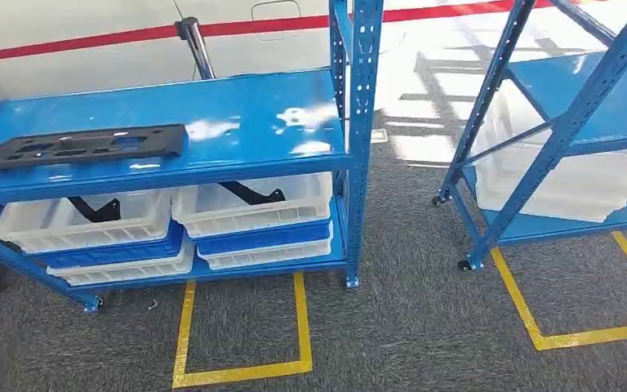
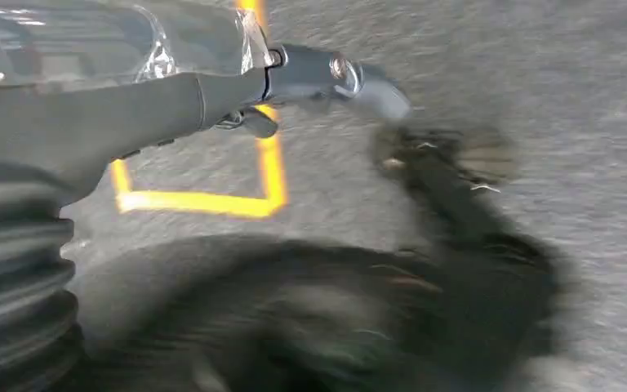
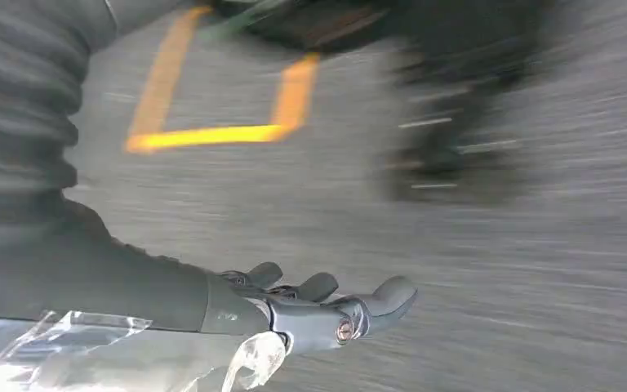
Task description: Take the parts from the cabinet and place them on the table.
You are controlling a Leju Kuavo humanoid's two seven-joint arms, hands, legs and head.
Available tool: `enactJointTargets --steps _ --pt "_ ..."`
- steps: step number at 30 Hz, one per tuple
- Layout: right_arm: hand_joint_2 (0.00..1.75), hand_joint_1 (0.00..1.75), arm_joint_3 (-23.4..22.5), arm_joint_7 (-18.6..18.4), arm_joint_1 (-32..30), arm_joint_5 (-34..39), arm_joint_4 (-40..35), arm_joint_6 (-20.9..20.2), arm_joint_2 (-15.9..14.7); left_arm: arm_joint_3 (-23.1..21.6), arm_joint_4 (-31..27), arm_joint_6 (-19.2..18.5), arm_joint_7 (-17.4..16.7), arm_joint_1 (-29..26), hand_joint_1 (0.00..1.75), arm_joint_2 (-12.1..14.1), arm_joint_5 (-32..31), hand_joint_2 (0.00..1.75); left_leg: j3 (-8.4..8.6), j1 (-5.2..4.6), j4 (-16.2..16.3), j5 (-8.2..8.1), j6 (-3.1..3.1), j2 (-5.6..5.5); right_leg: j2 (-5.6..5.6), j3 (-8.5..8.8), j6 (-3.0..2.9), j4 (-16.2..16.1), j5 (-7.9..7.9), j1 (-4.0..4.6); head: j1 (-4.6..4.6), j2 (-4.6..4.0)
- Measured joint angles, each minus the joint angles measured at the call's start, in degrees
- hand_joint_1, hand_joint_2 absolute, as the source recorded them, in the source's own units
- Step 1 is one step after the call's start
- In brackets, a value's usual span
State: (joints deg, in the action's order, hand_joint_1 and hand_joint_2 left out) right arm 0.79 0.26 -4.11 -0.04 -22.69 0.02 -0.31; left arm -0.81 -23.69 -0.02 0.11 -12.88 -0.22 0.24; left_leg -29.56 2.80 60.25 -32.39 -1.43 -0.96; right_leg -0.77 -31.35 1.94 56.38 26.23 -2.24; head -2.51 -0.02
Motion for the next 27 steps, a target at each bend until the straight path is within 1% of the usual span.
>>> enactJointTargets --steps 3,5,6,7,8,9,10,11,13,14,15,16,17,18,19,20,21,22,23,24,25,26,27 --pt "1.75 0.0 0.0 0.0 0.0 0.0 0.0 0.0 0.0 0.0 0.0 0.0 0.0 0.0 0.0 0.0 0.0 1.75 0.0 0.0 0.0 0.0 0.0 0.0 0.0 0.0 0.0 0.0 0.0 0.0 0.0 0.0" --pt "1.75 0.0 0.0 0.0 0.26 0.0 -0.38 0.0 0.0 0.0 0.42 0.0 -0.08 -0.16 0.0 0.0 -0.08 1.75 -0.44 -0.12 0.98 -0.47 0.04 0.03 0.01 0.0 -0.03 0.01 -0.02 0.03 -0.02 0.0" --pt "1.75 0.0 0.0 0.0 1.1 -0.02 -1.43 0.0 -0.02 0.0 1.65 0.07 -0.2 -0.73 0.0 0.0 -0.22 1.75 -2.06 -0.37 4.29 -1.99 0.15 0.12 0.02 -0.14 -0.1 0.02 -0.06 0.15 -0.09 0.0" --pt "1.75 0.0 0.02 -0.02 2.99 -0.02 -3.45 0.0 -0.02 0.02 4.21 0.11 -0.37 -2.91 0.0 0.04 -0.2 1.75 -5.65 -0.82 11.35 -4.58 0.68 0.14 -0.18 -0.35 -0.22 0.03 -0.06 0.72 -0.13 0.0" --pt "1.75 0.0 0.02 -0.02 3.56 -0.02 -4.47 0.0 -0.02 0.02 5.06 0.15 -0.48 -3.79 0.0 0.09 -0.22 1.75 -6.66 -1.12 13.06 -4.79 1.05 0.14 -0.36 -0.37 -0.34 0.04 -0.08 1.02 -0.13 0.0" --pt "1.75 0.0 0.02 -0.02 3.65 0.0 -6.46 0.0 -0.02 0.02 6.49 0.18 -0.44 -4.93 0.0 0.09 -0.22 1.75 -3.6 -3.19 4.85 1.07 3.86 0.14 -0.6 0.03 -0.61 0.03 0.06 2.12 -0.2 0.0" --pt "1.75 0.0 -0.02 -0.28 -0.13 0.0 -5.61 0.0 0.13 0.02 5.94 0.15 -0.11 -0.03 0.0 0.35 -0.22 1.75 1.03 -4.96 -5.4 5.84 5.92 0.97 0.35 -0.01 -0.93 -0.03 0.43 2.71 -0.02 0.0" --pt "1.75 0.0 -0.02 -0.28 -1.21 0.0 -4.87 0.0 0.15 0.02 5.01 0.22 0.05 1.31 0.0 0.53 -0.2 1.75 0.96 -5.3 -5.44 5.9 5.52 0.92 0.39 0.06 -0.94 -0.02 0.41 2.64 -0.05 0.0" --pt "1.75 0.0 0.0 -0.55 -4.32 0.04 -2.89 0.0 0.13 0.02 3.18 0.22 0.26 4.67 0.0 0.37 -0.22 1.75 0.96 -5.22 -5.71 6.01 5.54 0.96 0.49 0.21 -0.85 -0.08 0.28 2.45 -0.04 0.0" --pt "1.75 0.0 0.0 -0.57 -5.49 0.04 -2.18 0.0 0.11 0.04 2.37 0.22 0.28 6.05 0.0 0.37 -0.22 1.75 1.39 -4.51 -6.46 6.62 5.51 0.92 0.36 0.13 -0.63 0.48 0.63 2.66 -0.11 0.02" --pt "1.75 0.0 0.0 -0.59 -7.25 0.04 -1.12 0.0 0.11 0.04 1.19 0.22 0.33 7.51 0.0 0.37 -0.22 1.75 1.53 -4.39 -6.58 6.69 5.51 0.84 0.32 -0.34 -0.15 1.91 1.7 2.65 -0.04 0.0" --pt "1.75 0.0 0.02 -0.61 -9.01 0.02 0.3 0.0 0.11 0.04 -0.21 0.22 0.28 8.78 0.0 0.39 -0.22 1.75 1.5 -4.18 -6.56 6.7 5.65 0.77 0.33 -1.87 0.19 5.3 4.01 2.63 -0.07 0.0" --pt "1.75 0.0 0.0 -0.63 -10.51 0.07 2.0 0.0 0.11 0.0 -1.65 0.15 0.28 9.93 0.0 0.39 -0.26 1.75 1.52 -4.04 -6.55 6.69 5.66 0.5 0.36 -4.35 0.51 10.49 6.72 2.42 0.09 0.0" --pt "1.75 0.0 0.02 -0.61 -11.7 0.17 3.46 -0.17 0.11 -0.24 -2.95 -0.02 0.18 10.72 0.0 0.33 -0.52 1.75 1.49 -3.94 -6.54 6.68 5.65 0.24 0.42 -6.76 0.73 15.34 8.72 2.22 0.13 0.0" --pt "1.75 0.0 0.0 -0.3 -12.3 0.24 4.23 -0.17 0.11 -0.42 -3.46 -0.04 0.04 10.68 0.0 0.09 -0.61 1.75 1.42 -3.77 -6.5 6.66 5.63 0.27 0.55 -8.31 0.96 18.16 9.38 2.13 0.17 0.0" --pt "1.75 0.0 0.02 -0.26 -12.16 0.2 4.84 -0.2 0.11 -0.48 -4.13 -0.02 0.04 10.45 0.0 -0.09 -0.59 1.75 1.41 -3.49 -6.48 6.63 5.55 0.36 0.58 -8.42 1.22 18.11 8.69 1.98 0.17 0.0" --pt "1.75 0.0 0.02 -0.26 -12.1 0.2 5.3 -0.2 0.11 -0.48 -4.46 0.0 0.0 10.31 0.0 -0.07 -0.59 1.75 1.5 -3.19 -6.43 6.56 5.43 0.34 0.64 -7.05 1.53 15.32 6.74 1.67 0.19 0.0" --pt "1.75 0.0 0.02 -0.26 -11.9 0.17 5.45 -0.2 0.04 -0.5 -4.51 0.0 -0.02 9.99 0.0 -0.07 -0.57 1.75 1.66 -2.87 -6.37 6.42 5.12 0.19 0.76 -4.25 1.95 10.17 3.97 1.3 0.2 0.0" --pt "1.75 0.0 0.02 -0.26 -11.39 0.11 5.45 -0.17 -0.04 -0.5 -4.51 0.0 -0.02 9.65 0.0 -0.07 -0.42 1.75 1.69 -2.63 -6.12 6.21 4.8 -0.06 0.79 -1.08 2.32 4.41 1.53 0.91 0.2 0.0" --pt "1.75 0.0 0.02 -0.26 -10.47 0.09 5.45 -0.17 0.0 -0.46 -4.51 0.04 -0.02 9.15 0.0 -0.07 -0.3 1.75 1.61 -2.6 -5.71 5.94 4.33 -0.38 0.74 1.26 2.67 -0.22 0.96 0.45 0.22 0.0" --pt "1.75 0.0 0.02 -0.3 -9.01 0.05 5.26 -0.17 0.07 -0.35 -4.46 0.13 -0.02 8.16 0.0 0.0 -0.2 1.75 1.03 -2.89 -5.49 5.52 3.81 -0.64 0.57 1.46 1.95 -0.17 0.91 0.9 0.42 0.0" --pt "1.75 0.0 0.02 -0.24 -8.08 0.04 4.77 -0.17 0.11 -0.33 -4.22 0.15 -0.02 7.13 0.0 0.0 -0.13 1.75 1.07 -2.93 -5.55 5.47 3.59 -0.62 0.67 1.4 1.17 -0.1 0.89 0.85 0.13 0.02" --pt "1.75 0.0 0.02 -0.26 -7.06 0.0 4.0 -0.17 0.09 -0.31 -3.59 0.15 -0.04 6.18 0.0 0.0 -0.04 1.75 1.08 -2.97 -5.66 5.55 3.46 -0.65 0.67 1.2 0.87 -0.08 0.94 0.97 0.11 0.0"
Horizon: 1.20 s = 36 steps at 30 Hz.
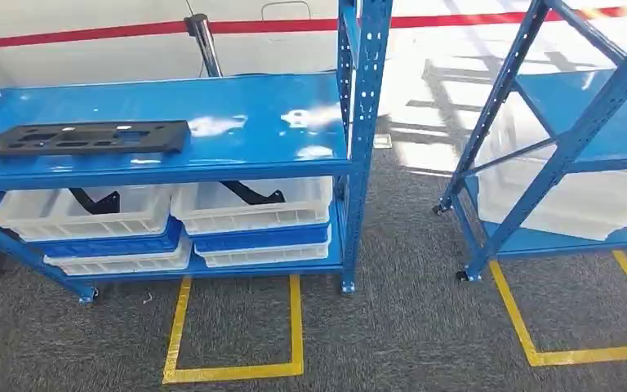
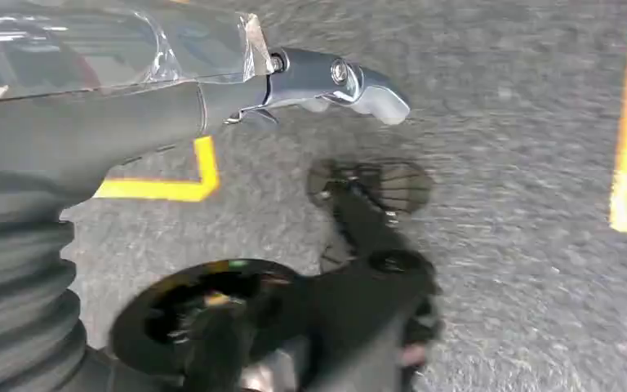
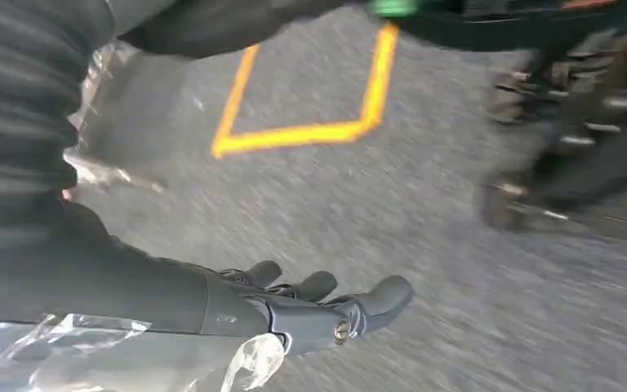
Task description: Take the parts from the cabinet and place them on the table.
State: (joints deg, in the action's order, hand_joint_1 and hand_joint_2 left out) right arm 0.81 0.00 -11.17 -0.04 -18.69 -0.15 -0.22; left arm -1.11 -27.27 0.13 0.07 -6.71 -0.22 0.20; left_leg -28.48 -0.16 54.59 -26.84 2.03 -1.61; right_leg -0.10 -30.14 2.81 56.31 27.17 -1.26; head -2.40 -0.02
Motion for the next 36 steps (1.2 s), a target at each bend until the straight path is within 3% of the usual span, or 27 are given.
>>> enactJointTargets --steps 2,3,4,6,7,8,9,10,12,13,16,18,19,20,22,23,24,25,26,27,28,29,31,33,34,36 --pt "1.75 0.0 0.0 0.11 3.0 -0.06 -2.15 0.0 0.02 0.07 1.92 0.02 -0.09 -2.54 0.0 0.07 -0.18 1.75 -0.06 0.36 0.19 -0.08 -0.47 0.09 -0.02 -0.24 -0.94 -0.16 -0.33 -0.11 -0.04 0.0" --pt "1.75 0.0 0.0 0.13 4.2 -0.04 -3.45 0.0 0.0 0.07 3.16 0.02 -0.09 -4.04 0.0 0.07 -0.17 1.75 -0.4 0.52 1.46 -1.06 -0.81 0.29 -0.15 -0.21 -1.22 -0.2 -0.39 -0.2 -0.04 0.0" --pt "1.75 0.0 0.0 0.18 5.66 0.0 -4.79 0.02 -0.04 0.04 4.37 0.02 -0.11 -5.6 0.0 0.0 -0.17 1.75 -2.06 0.47 4.83 -3.24 -1.17 0.52 -0.24 -0.25 -1.47 -0.2 -0.4 -0.08 -0.22 0.02" --pt "1.75 0.0 0.0 0.26 8.35 0.0 -7.55 0.04 -0.02 0.07 7.12 0.02 -0.33 -8.31 0.0 0.04 -0.17 1.75 -7.35 0.58 15.15 -7.93 -1.58 0.58 -1.0 -0.47 -1.52 -0.16 -0.41 0.1 -0.22 0.0" --pt "1.75 0.0 0.0 0.24 9.23 0.0 -8.67 0.04 -0.04 0.06 8.36 0.02 -0.46 -9.51 0.0 0.04 -0.17 1.75 -9.4 0.52 18.9 -9.01 -1.56 0.59 -1.27 -0.54 -1.54 -0.16 -0.4 0.14 -0.22 0.0" --pt "1.75 0.0 0.0 0.24 10.06 -0.02 -9.62 0.04 -0.04 0.07 9.27 0.02 -0.46 -10.4 0.0 0.09 -0.17 1.75 -10.27 0.49 20.11 -8.67 -1.5 0.6 -1.45 -0.51 -1.55 -0.16 -0.39 0.17 -0.22 0.0" --pt "1.75 0.0 0.0 0.24 10.23 0.0 -10.22 0.04 -0.04 0.07 9.83 0.02 -0.46 -10.86 0.0 0.09 -0.17 1.75 -9.67 0.46 18.25 -7.13 -1.3 0.6 -1.59 -0.41 -1.55 -0.16 -0.39 0.17 -0.22 0.0" --pt "1.75 0.0 -0.02 0.24 10.29 0.0 -10.6 0.07 -0.07 0.07 10.07 0.02 -0.44 -10.84 0.0 0.11 -0.17 1.75 -7.78 0.43 13.73 -4.5 -0.99 0.62 -1.61 -0.33 -1.54 -0.17 -0.38 0.17 -0.24 0.0" --pt "1.75 0.0 -0.04 0.15 9.48 0.0 -10.64 0.09 -0.11 0.07 10.09 0.09 -0.24 -9.03 0.0 0.15 -0.17 1.75 -2.05 0.24 1.91 0.6 -0.04 1.01 -1.45 -0.12 -1.5 -0.22 -0.36 0.13 -0.24 0.0" --pt "1.75 0.0 -0.04 0.07 8.4 0.0 -10.49 0.09 -0.11 0.07 9.96 0.09 -0.17 -7.38 0.0 0.26 -0.17 1.75 -1.21 -0.24 0.87 0.87 0.04 1.31 -1.17 -0.18 -1.16 -0.29 -0.16 0.32 -0.22 0.02" --pt "1.75 0.0 0.0 -0.22 4.19 0.0 -7.96 0.07 -0.02 0.04 7.7 0.07 0.13 -2.98 0.0 0.22 -0.17 1.75 -1.32 -0.76 0.6 1.14 0.36 1.17 -0.92 0.12 -0.26 -0.58 -0.15 -0.03 -0.22 0.0" --pt "1.75 0.0 0.0 -0.24 1.0 0.02 -5.95 0.07 -0.02 0.04 5.52 0.07 0.26 0.04 0.0 0.15 -0.17 1.75 -0.85 -0.08 -0.61 2.06 1.04 0.93 -0.82 0.31 0.31 0.07 0.32 -0.14 -0.2 0.0" --pt "1.75 0.0 0.0 -0.26 -0.52 0.02 -4.73 0.09 -0.02 0.07 4.32 0.07 0.35 1.6 0.0 0.15 -0.17 1.75 -0.78 -0.11 -0.72 2.11 1.35 0.75 -0.8 -0.8 0.38 2.25 2.05 0.21 -0.16 0.0" --pt "1.75 0.0 0.0 -0.26 -2.05 0.02 -3.25 0.07 -0.02 0.07 2.99 0.07 0.37 3.02 0.0 0.2 -0.2 1.75 -0.8 -0.15 -0.69 2.1 1.52 0.56 -0.8 -3.09 0.38 6.91 4.82 0.23 -0.07 0.0" --pt "1.75 0.0 0.0 -0.31 -4.52 0.13 -0.51 -0.02 -0.04 -0.13 0.68 -0.11 0.16 4.33 0.0 0.15 -0.44 1.75 -0.81 -0.36 -0.61 2.0 1.66 0.48 -0.74 -7.79 0.43 15.96 8.67 0.3 -0.02 0.0" --pt "1.75 0.0 0.0 0.05 -5.04 0.26 0.49 -0.04 -0.04 -0.26 -0.09 -0.13 0.09 4.33 0.0 -0.22 -0.39 1.75 -0.95 -0.41 -0.58 1.98 1.69 0.5 -0.46 -9.15 0.41 18.09 8.84 0.44 0.02 0.0" --pt "1.75 0.0 0.0 0.0 -4.93 0.2 1.03 -0.02 0.0 -0.28 -0.68 -0.11 0.05 4.21 0.0 -0.39 -0.39 1.75 -0.99 -0.39 -0.58 1.98 1.69 0.52 -0.26 -8.78 0.37 16.97 7.58 0.47 0.06 0.0" --pt "1.75 0.0 0.0 0.0 -4.88 0.2 1.29 -0.04 0.02 -0.26 -0.79 -0.09 0.0 3.95 0.0 -0.39 -0.37 1.75 -0.89 -0.38 -0.56 1.96 1.68 0.52 -0.19 -7.16 0.24 13.69 5.45 0.46 0.06 0.0" --pt "1.75 0.0 0.0 0.0 -4.79 0.15 1.43 -0.02 -0.02 -0.26 -0.79 -0.07 0.0 3.69 0.0 -0.39 -0.35 1.75 -0.79 -0.37 -0.56 1.92 1.65 0.47 -0.05 -5.0 0.18 9.52 3.32 0.43 0.06 0.0" --pt "1.75 0.0 0.0 0.0 -3.95 0.11 1.45 0.0 -0.2 -0.24 -0.79 -0.02 -0.02 3.23 0.0 -0.39 -0.31 1.75 -0.71 -0.37 -0.49 1.88 1.58 0.13 0.05 -0.72 -0.11 1.76 0.26 0.43 0.09 0.0" --pt "1.75 0.0 0.0 0.0 -2.9 0.07 1.42 0.0 -0.2 -0.24 -0.79 -0.02 -0.02 2.75 0.0 -0.39 -0.2 1.75 -0.63 -0.31 -0.42 1.82 1.49 0.12 0.02 0.68 -0.54 -1.15 0.03 0.57 0.09 0.0" --pt "1.75 0.0 0.0 -0.02 -1.9 0.04 1.32 0.0 -0.2 -0.22 -0.73 -0.02 -0.06 1.86 0.0 -0.39 -0.17 1.75 -1.08 -0.85 -0.28 1.39 1.08 -0.02 0.4 1.0 -0.64 -1.53 -0.35 0.71 0.11 0.0" --pt "1.75 0.0 0.02 0.11 1.13 0.0 -0.44 0.0 -0.17 -0.02 0.28 0.04 -0.09 -0.51 0.0 -0.35 -0.15 1.75 -0.99 -0.5 -0.48 1.43 0.52 -0.13 0.53 0.98 -1.1 -1.31 -0.25 1.01 0.06 0.0" --pt "1.75 0.0 0.02 0.18 4.1 -0.02 -3.16 0.0 -0.04 0.07 3.11 0.05 -0.28 -3.34 0.0 -0.17 -0.15 1.75 -0.94 -0.41 0.28 0.91 -0.03 0.17 0.34 0.86 -1.77 -1.73 -0.79 0.42 0.15 0.02" --pt "1.75 0.0 -0.02 0.22 5.6 0.0 -4.47 0.09 -0.11 0.07 4.23 0.07 -0.31 -5.21 0.0 -0.17 -0.15 1.75 -1.62 -0.37 2.14 -0.61 -0.55 0.39 -0.14 0.8 -1.93 -1.73 -0.87 0.32 0.04 0.0" --pt "1.75 0.0 -0.02 0.24 8.48 0.0 -7.08 0.11 -0.13 0.04 6.56 0.04 -0.33 -8.46 0.0 -0.17 -0.15 1.75 -6.15 0.1 11.49 -5.87 -1.36 0.51 -0.94 0.66 -2.0 -1.69 -0.89 0.3 -0.02 0.0"
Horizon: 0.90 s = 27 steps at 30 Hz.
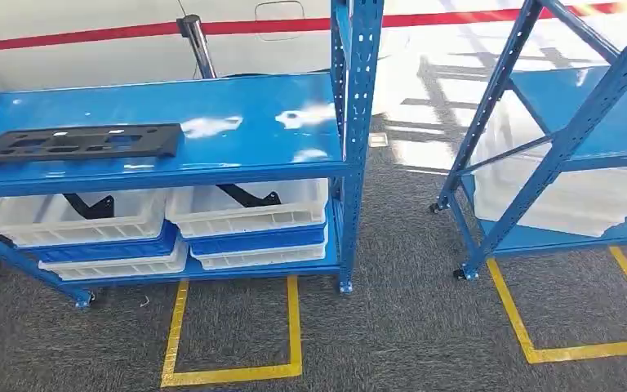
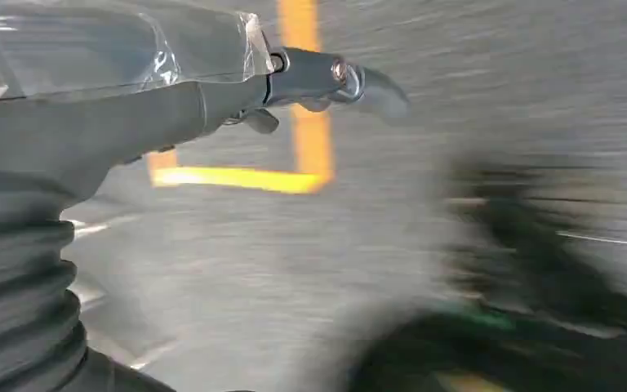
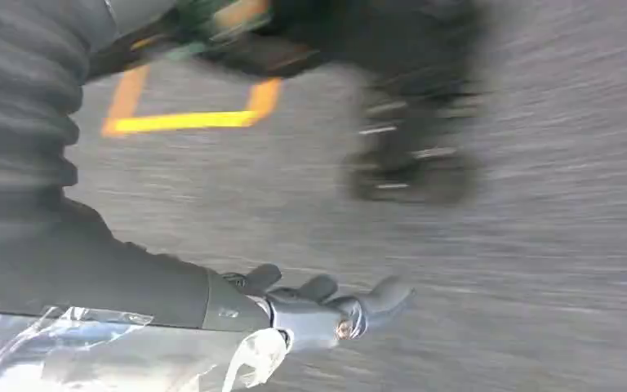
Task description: Take the parts from the cabinet and place them on the table.
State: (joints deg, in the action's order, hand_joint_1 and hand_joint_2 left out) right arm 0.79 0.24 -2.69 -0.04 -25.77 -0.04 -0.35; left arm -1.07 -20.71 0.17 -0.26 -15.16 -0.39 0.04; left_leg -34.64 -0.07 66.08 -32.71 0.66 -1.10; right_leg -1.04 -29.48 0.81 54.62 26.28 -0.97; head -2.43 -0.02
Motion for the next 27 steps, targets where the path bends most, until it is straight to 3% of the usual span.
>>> enactJointTargets --steps 1,2,3,4,6,7,8,11,13,14,16,17,18,19,21,22,23,24,25,26,27 --pt "1.75 0.0 0.0 0.0 0.95 -0.02 -1.16 0.0 0.0 0.02 1.18 0.02 -0.02 -1.13 0.0 0.0 -0.02 1.75 -2.58 0.15 5.12 -2.03 -0.26 0.01 -0.22 -0.08 0.0 0.01 0.0 0.0 0.0 0.0" --pt "1.75 0.0 0.0 0.0 1.58 -0.02 -2.18 0.0 0.0 0.02 2.27 0.04 -0.02 -1.74 0.0 0.13 -0.02 1.75 -4.4 0.26 8.49 -2.99 -0.46 0.02 -0.29 -0.11 0.01 0.02 0.01 -0.04 0.0 0.0" --pt "1.75 0.0 0.0 0.0 2.17 -0.02 -2.88 0.0 0.0 0.02 3.01 0.04 -0.02 -2.22 0.0 0.22 -0.02 1.75 -4.69 0.38 8.4 -2.13 -0.56 0.05 -0.3 -0.08 0.03 0.02 0.02 -0.13 -0.02 0.0" --pt "1.75 0.0 0.0 0.0 2.24 0.0 -3.38 0.0 0.0 0.02 3.53 0.04 -0.02 -2.26 0.0 0.28 -0.02 1.75 -3.24 0.47 5.25 0.07 -0.64 0.13 -0.3 0.03 0.12 0.02 0.08 -0.25 -0.02 0.0" --pt "1.75 0.0 0.0 -0.09 1.51 0.0 -3.51 0.0 0.0 0.02 3.6 0.11 0.09 -1.13 0.0 0.33 -0.02 1.75 2.93 0.59 -7.18 5.91 -0.56 0.54 -0.25 0.4 0.45 0.01 0.26 -0.54 -0.04 0.0" --pt "1.75 0.0 0.0 -0.15 0.38 0.0 -3.45 0.0 0.0 0.02 3.58 0.11 0.15 0.27 0.0 0.33 -0.02 1.75 5.0 0.57 -12.07 7.26 -0.35 1.06 0.03 0.51 0.8 0.0 0.39 -0.49 -0.04 0.0" --pt "1.75 0.0 0.0 -0.2 -1.07 0.0 -2.99 0.04 0.0 0.02 3.23 0.07 0.24 1.78 0.0 0.33 -0.02 1.75 5.49 0.0 -11.76 7.57 0.09 1.02 0.19 0.45 1.29 -0.07 0.63 -0.27 -0.02 0.0" --pt "1.75 0.0 0.02 -0.48 -5.61 0.02 -0.19 0.04 0.04 0.02 0.55 0.02 0.48 6.71 0.0 0.33 -0.02 1.75 5.13 -0.33 -11.61 7.61 1.21 0.81 0.39 0.69 2.23 -0.42 0.39 -0.39 0.11 0.0" --pt "1.75 0.0 -0.02 -0.46 -7.13 -0.24 1.67 0.07 -0.07 0.04 -1.1 0.0 0.61 9.31 0.0 0.33 -0.02 1.75 5.44 0.08 -12.44 8.18 2.16 0.41 0.77 0.37 2.66 1.15 1.66 -0.51 0.18 0.0" --pt "1.75 0.0 -0.28 -0.22 -7.25 -1.0 2.02 0.09 -0.11 0.04 -1.21 0.0 0.83 10.28 0.0 0.37 -0.02 1.75 5.37 0.11 -12.42 8.24 2.65 0.51 0.75 -1.15 2.62 4.45 3.95 -0.43 0.35 0.0" --pt "1.75 0.0 -1.09 0.64 -7.31 -3.09 2.39 0.28 -0.13 0.04 -1.21 -0.07 0.77 10.36 0.0 0.39 -0.02 1.75 5.41 -0.17 -12.39 8.12 2.87 1.29 0.72 -6.25 2.66 14.39 8.4 -0.2 0.46 0.0" --pt "1.75 0.0 -1.59 1.18 -7.12 -4.34 2.47 0.57 -0.18 0.04 -1.17 -0.13 0.72 10.34 0.0 0.39 0.0 1.75 5.37 -0.33 -12.38 8.08 2.93 1.8 0.73 -8.59 2.67 18.44 9.35 -0.2 0.46 0.0" --pt "1.75 0.0 -2.03 1.64 -6.75 -5.57 2.56 0.74 -0.46 0.04 -1.16 -0.15 0.79 10.48 0.0 0.39 0.0 1.75 5.34 -0.43 -12.38 8.08 2.93 2.02 0.77 -9.32 2.64 19.22 8.82 -0.2 0.46 0.0" --pt "1.75 0.0 -2.71 2.14 -6.24 -6.89 2.85 0.85 -0.55 0.04 -1.14 -0.15 0.83 10.92 0.0 0.42 0.15 1.75 5.3 -0.46 -12.37 8.07 2.94 2.02 0.76 -8.48 2.46 17.13 6.99 -0.19 0.46 0.0" --pt "1.75 0.0 -4.48 3.18 -5.21 -10.03 3.67 1.11 -0.87 0.04 -1.12 -0.26 0.96 11.75 0.0 0.5 0.24 1.75 5.37 -0.5 -12.38 8.1 2.92 1.68 0.74 -3.19 1.88 6.84 2.04 -0.16 0.48 0.0" --pt "1.75 0.0 -5.24 3.71 -4.4 -11.4 3.92 1.2 -1.05 0.04 -1.12 -0.37 0.98 12.11 0.0 0.5 0.33 1.75 5.61 -0.5 -12.23 8.12 2.87 1.39 0.61 -0.05 1.41 1.48 0.69 0.0 0.5 0.0" --pt "1.75 0.0 -6.02 4.29 -3.63 -12.49 4.09 1.47 -1.18 0.04 -1.08 -0.39 1.01 12.28 0.0 0.5 0.39 1.75 5.54 -1.02 -11.97 7.92 2.55 1.17 0.56 0.49 1.42 0.07 0.52 0.35 0.48 0.02" --pt "0.0 0.0 -7.19 4.91 -2.91 -14.11 4.44 1.77 -1.22 0.11 -0.99 -0.59 1.1 12.59 0.0 0.76 0.67 1.75 5.53 -0.93 -12.0 7.8 2.31 1.07 0.71 0.4 1.35 -0.04 0.3 0.18 0.44 -0.02" --pt "0.0 0.0 -7.87 5.47 -2.04 -15.2 4.51 1.9 -1.36 0.2 -0.88 -0.68 1.11 12.8 0.0 0.77 0.92 0.0 5.45 -0.81 -11.99 7.89 2.1 1.01 0.73 0.29 1.25 -0.01 0.23 0.36 0.39 0.0" --pt "0.0 0.0 -8.9 5.92 -1.6 -16.51 4.84 2.25 -1.51 0.33 -0.79 -0.88 1.11 12.89 0.0 0.92 1.22 0.0 5.39 -0.74 -12.14 7.99 1.8 1.0 0.74 0.22 1.01 -0.01 0.15 0.52 0.37 0.0" --pt "0.0 0.0 -9.8 6.4 -1.01 -17.61 5.05 2.32 -1.53 0.35 -0.7 -1.24 1.11 13.01 0.0 1.18 1.36 0.0 5.31 -0.72 -11.87 7.92 1.53 0.98 0.85 0.14 0.51 -0.37 -0.26 0.11 0.39 0.0"
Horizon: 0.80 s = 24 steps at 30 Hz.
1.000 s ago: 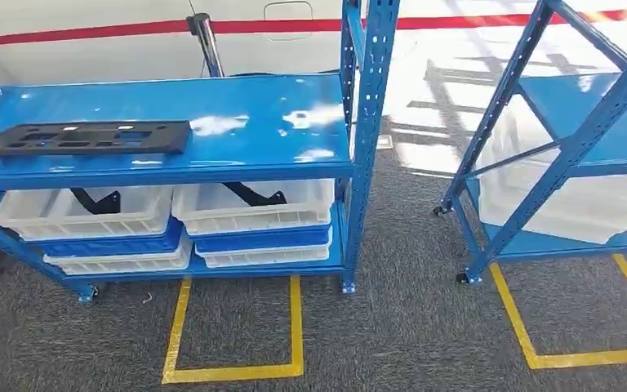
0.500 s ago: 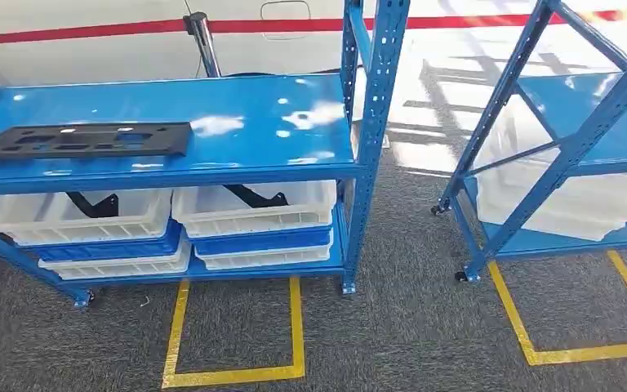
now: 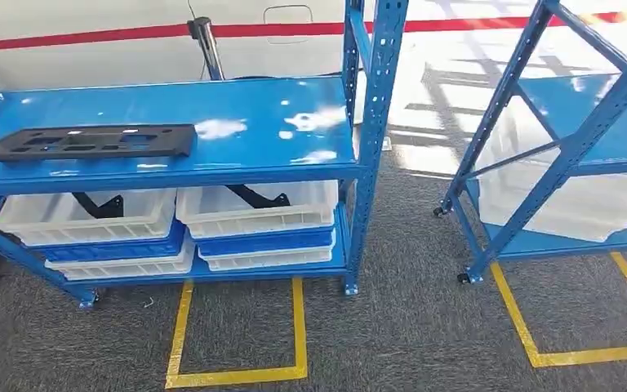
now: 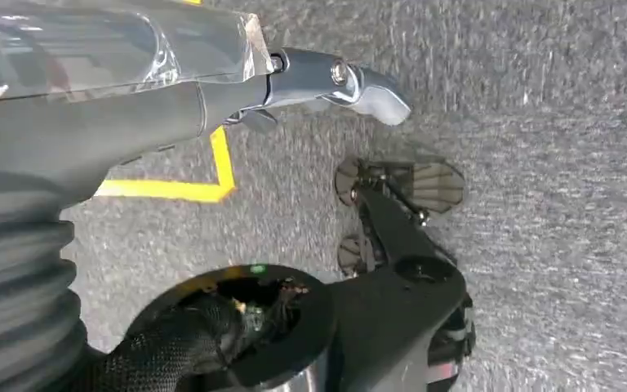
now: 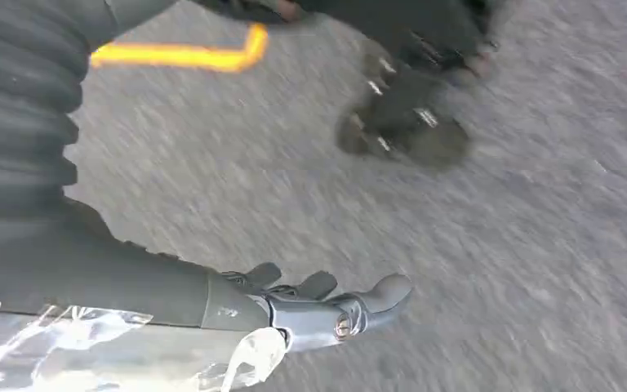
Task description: Take the parts from the cabinet and place them on the table.
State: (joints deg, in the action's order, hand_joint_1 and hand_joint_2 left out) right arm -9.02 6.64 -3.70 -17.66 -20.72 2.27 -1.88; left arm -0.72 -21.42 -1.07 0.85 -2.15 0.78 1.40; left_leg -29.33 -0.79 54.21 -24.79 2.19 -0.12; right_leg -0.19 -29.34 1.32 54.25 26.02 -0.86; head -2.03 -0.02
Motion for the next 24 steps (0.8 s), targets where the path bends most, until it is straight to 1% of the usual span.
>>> enactJointTargets --steps 1,2,3,4,5,6,7,8,10,11,12,13,14,15,16,17,18,19,20,21,22,23,24 --pt "0.0 0.0 -0.71 0.44 0.55 -1.23 0.2 0.2 -0.04 0.0 0.13 -0.61 0.0 0.02 0.0 0.18 0.11 0.0 -0.2 0.27 1.03 -0.82 -0.41 -0.07 0.21 0.05 -0.17 -0.01 -0.2 -0.16 0.0 0.0" --pt "0.0 0.0 -1.32 0.79 0.61 -2.3 0.27 0.39 -0.26 -0.02 0.2 -1.16 0.0 0.01 0.0 0.29 0.28 0.0 -1.33 0.37 3.46 -2.68 -0.95 -0.01 0.25 -0.09 -0.28 -0.01 -0.25 -0.24 -0.24 0.0" --pt "0.0 0.0 -1.65 1.07 0.82 -3.02 0.27 0.48 -0.37 -0.02 0.22 -1.75 0.0 0.0 0.0 0.42 0.5 0.0 -3.46 0.68 8.04 -5.48 -1.45 -0.02 0.38 -0.23 -0.41 0.01 -0.34 -0.3 -0.24 0.0" --pt "0.0 0.0 -2.2 1.36 1.11 -3.83 0.35 0.59 -0.57 0.0 0.33 -2.58 0.15 0.07 0.0 0.59 0.79 0.0 -6.04 0.97 13.52 -8.02 -1.79 -0.01 0.42 -0.44 -0.42 0.05 -0.35 -0.3 -0.26 0.0" --pt "0.0 0.0 -3.05 1.62 1.43 -4.77 0.62 0.61 -0.83 0.0 0.42 -3.52 0.37 0.17 0.0 0.88 0.98 0.0 -8.09 1.27 17.83 -9.42 -2.08 0.0 0.43 -0.58 -0.41 0.07 -0.35 -0.3 -0.26 0.0" --pt "0.0 0.0 -4.1 2.01 1.71 -5.8 1.01 0.72 -0.94 -0.02 0.59 -4.66 0.63 0.2 0.0 1.23 1.05 0.0 -9.12 1.53 19.9 -9.41 -2.28 -0.01 0.4 -0.62 -0.4 0.08 -0.35 -0.31 -0.26 0.0" --pt "0.0 0.0 -4.76 2.21 1.87 -6.45 1.07 0.81 -0.94 -0.04 0.7 -5.42 0.87 0.06 0.0 1.47 1.07 0.0 -8.59 1.72 18.58 -8.14 -2.42 0.0 0.29 -0.53 -0.37 0.08 -0.33 -0.39 -0.26 0.0" --pt "0.0 0.0 -4.97 2.54 2.13 -7.11 1.07 0.85 -1.01 -0.07 0.76 -6.18 1.13 -0.06 0.0 1.71 1.2 0.0 -6.7 1.83 14.58 -5.62 -2.47 -0.01 0.13 -0.34 -0.26 0.08 -0.26 -0.55 -0.26 0.0" --pt "0.0 0.0 -6.26 3.04 2.93 -8.31 1.23 1.07 -1.38 -0.22 0.87 -8.15 1.96 -0.17 0.0 2.34 1.38 0.0 -1.62 2.16 3.14 -0.14 -2.41 0.01 -0.17 0.01 0.1 0.07 -0.07 -0.71 -0.28 0.0" --pt "0.0 0.0 -7.05 3.33 3.44 -8.95 1.49 1.25 -1.49 -0.39 0.98 -9.14 2.56 -0.46 0.0 2.71 1.6 0.0 -0.63 2.01 0.11 0.21 -2.34 -0.01 -0.27 -0.1 0.43 0.19 0.04 -0.34 -0.33 -0.02" --pt "0.0 0.0 -7.79 3.54 3.87 -9.51 1.69 1.4 -1.53 -0.52 1.0 -10.16 3.04 -0.81 0.0 3.08 1.96 0.0 -0.85 1.9 0.13 0.32 -2.05 -0.16 -0.61 -0.32 0.82 0.2 0.05 -0.28 -0.33 0.0" --pt "0.0 0.0 -8.43 3.83 4.14 -10.15 1.8 1.49 -1.79 -0.61 0.94 -11.13 3.56 -1.29 0.0 3.59 2.47 0.0 -1.02 1.81 0.25 0.23 -1.86 -0.14 -0.67 -0.42 1.14 0.05 -0.02 -0.34 -0.33 0.0" --pt "0.0 0.0 -9.19 4.09 4.4 -10.78 1.97 1.55 -1.92 -0.85 0.68 -12.15 4.02 -1.82 0.0 4.04 3.17 0.0 -1.18 1.67 0.39 0.19 -1.51 -0.14 -0.71 -0.41 1.54 -0.17 -0.12 -0.44 -0.33 0.0" --pt "0.0 0.0 -9.85 4.33 4.64 -11.24 2.12 1.6 -2.14 -1.23 0.22 -12.88 4.15 -2.34 0.0 4.37 3.91 0.0 -1.18 1.68 0.11 0.41 -1.07 -0.14 -0.73 -0.26 2.03 -0.49 -0.18 -0.3 -0.33 0.0" --pt "0.0 0.0 -10.41 4.5 4.78 -11.61 2.21 1.64 -2.3 -1.66 -0.37 -13.27 4.33 -2.83 0.0 4.79 4.59 0.0 -0.91 2.31 -0.53 0.86 -0.45 -0.02 -0.66 -0.27 2.27 0.06 0.32 -0.53 -0.33 0.0" --pt "0.0 0.0 -10.83 4.75 4.97 -11.89 2.32 1.71 -2.43 -2.1 -0.99 -13.47 4.44 -3.33 0.0 5.1 5.23 0.0 -0.83 2.18 -0.62 0.84 -0.16 0.11 -0.47 -1.28 2.2 2.36 1.99 -0.32 -0.26 -0.02" --pt "0.0 0.0 -11.33 4.88 5.3 -12.25 2.45 1.77 -2.51 -2.52 -1.69 -13.57 4.46 -3.83 0.0 5.47 5.97 0.0 -0.88 2.17 -0.58 0.82 0.23 0.24 -0.46 -3.38 2.14 6.58 4.48 -0.22 -0.2 0.0" --pt "0.0 0.0 -11.97 5.03 5.51 -12.38 2.67 1.79 -2.75 -3.15 -2.56 -13.57 4.46 -4.45 0.0 5.99 6.71 0.0 -0.87 2.04 -0.58 0.77 0.31 0.47 -0.46 -6.12 2.18 12.3 7.19 -0.21 -0.15 0.0" --pt "0.0 0.0 -12.36 5.1 5.64 -12.51 2.82 1.81 -2.82 -3.63 -3.6 -13.51 4.5 -5.03 0.0 6.58 7.62 1.75 -0.9 1.95 -0.57 0.69 0.44 0.54 -0.46 -8.4 2.21 16.88 8.89 -0.21 -0.15 0.0" --pt "0.0 0.0 -12.82 5.18 5.64 -12.86 2.98 1.81 -2.84 -4.08 -4.67 -13.36 4.59 -5.64 0.0 7.54 7.91 1.75 -0.84 1.9 -0.55 0.67 0.46 0.55 -0.46 -9.71 2.22 19.51 9.22 -0.22 -0.13 0.0" --pt "0.0 0.0 -13.25 5.27 5.68 -12.92 3.15 1.84 -2.84 -4.85 -5.68 -13.34 4.57 -6.43 0.0 8.31 8.26 1.75 -0.7 1.9 -0.54 0.62 0.43 0.59 -0.43 -9.61 2.19 19.0 8.27 -0.25 -0.13 0.0" --pt "0.0 0.0 -13.56 5.42 5.77 -12.99 3.26 1.84 -2.91 -5.44 -6.76 -13.18 4.57 -7.1 0.0 8.97 8.9 1.75 -0.62 1.9 -0.52 0.59 0.42 0.6 -0.42 -8.16 2.1 15.75 6.03 -0.27 -0.13 0.0" --pt "0.0 0.0 -13.8 5.51 5.83 -13.16 3.3 1.86 -2.99 -6.17 -8.03 -12.96 4.5 -7.48 0.0 9.51 9.38 1.75 -0.5 1.92 -0.49 0.53 0.33 0.58 -0.41 -5.72 2.0 10.64 3.38 -0.27 -0.13 0.0"
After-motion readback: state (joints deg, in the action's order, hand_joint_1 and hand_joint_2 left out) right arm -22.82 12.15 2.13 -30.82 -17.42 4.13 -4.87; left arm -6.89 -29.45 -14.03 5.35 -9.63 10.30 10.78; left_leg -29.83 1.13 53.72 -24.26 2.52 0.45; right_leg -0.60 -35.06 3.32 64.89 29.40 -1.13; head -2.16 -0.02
